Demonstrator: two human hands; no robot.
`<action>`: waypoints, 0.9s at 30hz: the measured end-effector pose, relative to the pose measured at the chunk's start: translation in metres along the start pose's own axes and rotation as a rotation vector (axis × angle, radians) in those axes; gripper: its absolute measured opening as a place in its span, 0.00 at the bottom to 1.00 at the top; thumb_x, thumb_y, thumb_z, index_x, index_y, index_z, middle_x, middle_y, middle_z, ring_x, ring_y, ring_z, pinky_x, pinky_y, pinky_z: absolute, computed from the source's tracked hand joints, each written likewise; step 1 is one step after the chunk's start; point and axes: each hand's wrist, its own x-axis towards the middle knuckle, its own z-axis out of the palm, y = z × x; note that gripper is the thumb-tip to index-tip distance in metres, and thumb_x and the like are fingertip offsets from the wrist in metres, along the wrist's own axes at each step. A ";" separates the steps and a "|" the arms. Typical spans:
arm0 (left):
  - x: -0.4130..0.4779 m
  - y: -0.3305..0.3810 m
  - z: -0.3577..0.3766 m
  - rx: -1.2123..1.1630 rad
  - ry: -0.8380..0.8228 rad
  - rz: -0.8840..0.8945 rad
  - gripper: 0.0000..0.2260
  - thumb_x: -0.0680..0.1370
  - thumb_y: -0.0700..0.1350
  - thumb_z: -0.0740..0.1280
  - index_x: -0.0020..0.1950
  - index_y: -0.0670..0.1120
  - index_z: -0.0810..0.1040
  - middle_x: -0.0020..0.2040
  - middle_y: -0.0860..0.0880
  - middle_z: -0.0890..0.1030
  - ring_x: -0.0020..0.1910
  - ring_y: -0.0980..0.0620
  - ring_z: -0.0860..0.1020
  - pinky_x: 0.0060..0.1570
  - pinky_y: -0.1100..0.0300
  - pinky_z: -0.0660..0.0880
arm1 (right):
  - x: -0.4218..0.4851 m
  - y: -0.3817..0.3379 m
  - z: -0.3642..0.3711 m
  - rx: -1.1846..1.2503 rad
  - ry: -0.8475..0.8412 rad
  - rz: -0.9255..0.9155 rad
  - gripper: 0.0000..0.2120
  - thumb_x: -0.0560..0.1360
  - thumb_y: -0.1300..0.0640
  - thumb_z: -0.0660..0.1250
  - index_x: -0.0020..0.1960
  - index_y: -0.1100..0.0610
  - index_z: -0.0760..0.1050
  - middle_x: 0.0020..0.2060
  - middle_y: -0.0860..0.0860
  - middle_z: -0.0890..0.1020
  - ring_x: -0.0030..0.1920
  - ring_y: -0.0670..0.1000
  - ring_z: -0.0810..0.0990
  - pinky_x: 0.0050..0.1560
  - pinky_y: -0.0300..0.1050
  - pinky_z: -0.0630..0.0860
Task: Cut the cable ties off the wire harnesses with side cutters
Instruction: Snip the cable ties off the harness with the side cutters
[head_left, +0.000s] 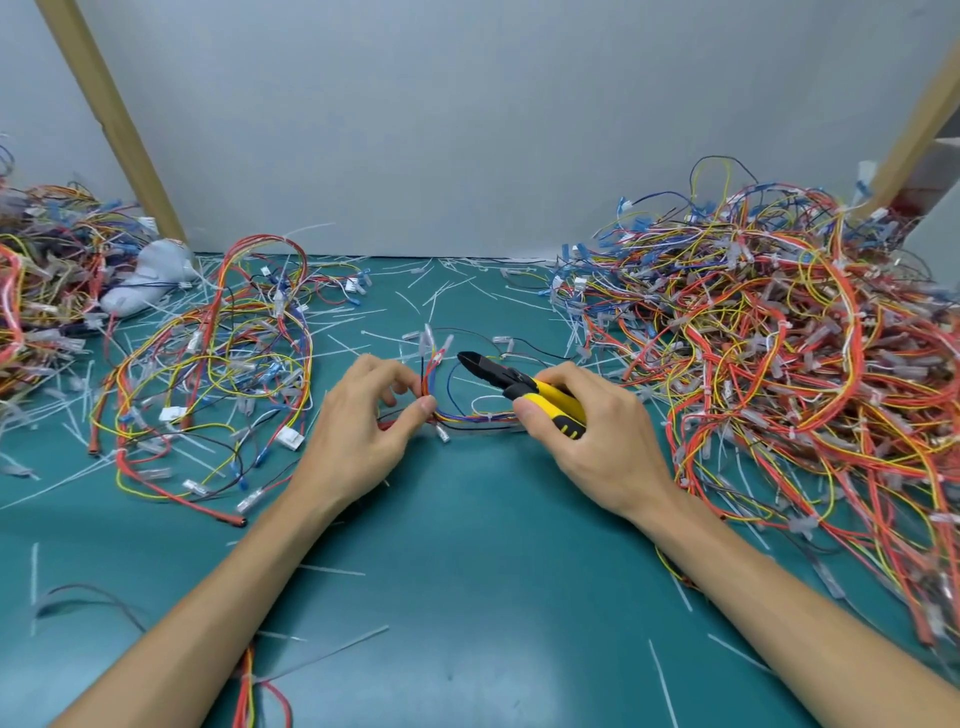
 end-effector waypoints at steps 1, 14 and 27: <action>0.000 0.000 0.000 -0.001 -0.008 0.010 0.04 0.76 0.46 0.71 0.44 0.49 0.77 0.41 0.56 0.74 0.40 0.61 0.72 0.39 0.66 0.65 | 0.000 0.000 0.000 0.000 -0.002 0.001 0.14 0.75 0.37 0.63 0.48 0.47 0.74 0.38 0.41 0.77 0.39 0.44 0.74 0.40 0.44 0.72; -0.001 0.005 0.000 -0.067 -0.040 -0.023 0.04 0.77 0.44 0.69 0.45 0.53 0.80 0.37 0.54 0.81 0.30 0.63 0.72 0.33 0.70 0.67 | 0.000 0.001 0.000 -0.015 -0.006 -0.014 0.13 0.75 0.37 0.62 0.48 0.46 0.74 0.38 0.41 0.76 0.39 0.43 0.75 0.39 0.45 0.72; -0.003 0.009 0.000 -0.006 -0.035 0.029 0.07 0.74 0.43 0.74 0.41 0.47 0.76 0.33 0.55 0.78 0.32 0.64 0.73 0.33 0.75 0.67 | 0.001 0.002 0.002 -0.019 0.003 -0.028 0.14 0.75 0.37 0.62 0.47 0.46 0.73 0.37 0.40 0.76 0.39 0.43 0.74 0.38 0.44 0.72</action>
